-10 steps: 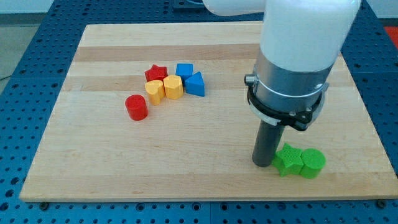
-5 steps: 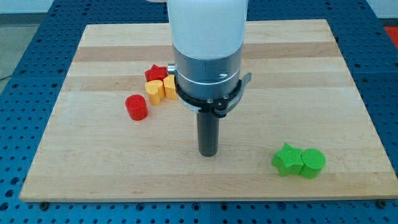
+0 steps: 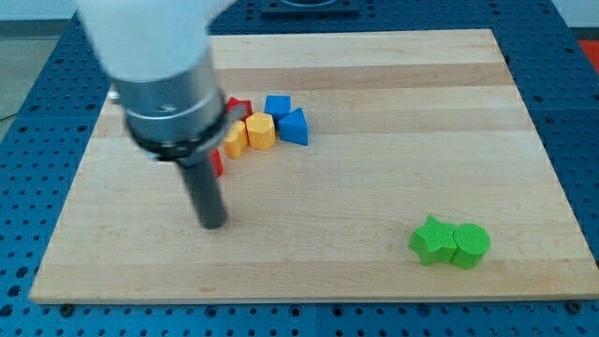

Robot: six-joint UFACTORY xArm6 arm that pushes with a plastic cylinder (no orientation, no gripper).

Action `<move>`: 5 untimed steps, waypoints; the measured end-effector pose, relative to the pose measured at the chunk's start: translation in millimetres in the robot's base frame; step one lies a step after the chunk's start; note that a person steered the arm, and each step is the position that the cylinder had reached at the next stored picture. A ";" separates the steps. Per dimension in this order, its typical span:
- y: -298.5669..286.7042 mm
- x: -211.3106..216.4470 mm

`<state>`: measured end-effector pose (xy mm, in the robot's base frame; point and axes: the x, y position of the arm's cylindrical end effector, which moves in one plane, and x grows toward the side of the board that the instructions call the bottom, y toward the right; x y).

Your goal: Move the yellow hexagon and blue triangle towards right

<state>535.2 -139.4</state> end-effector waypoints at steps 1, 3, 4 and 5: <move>-70.7 -21.7; -74.7 -125.2; -15.6 -130.7; 38.6 -122.2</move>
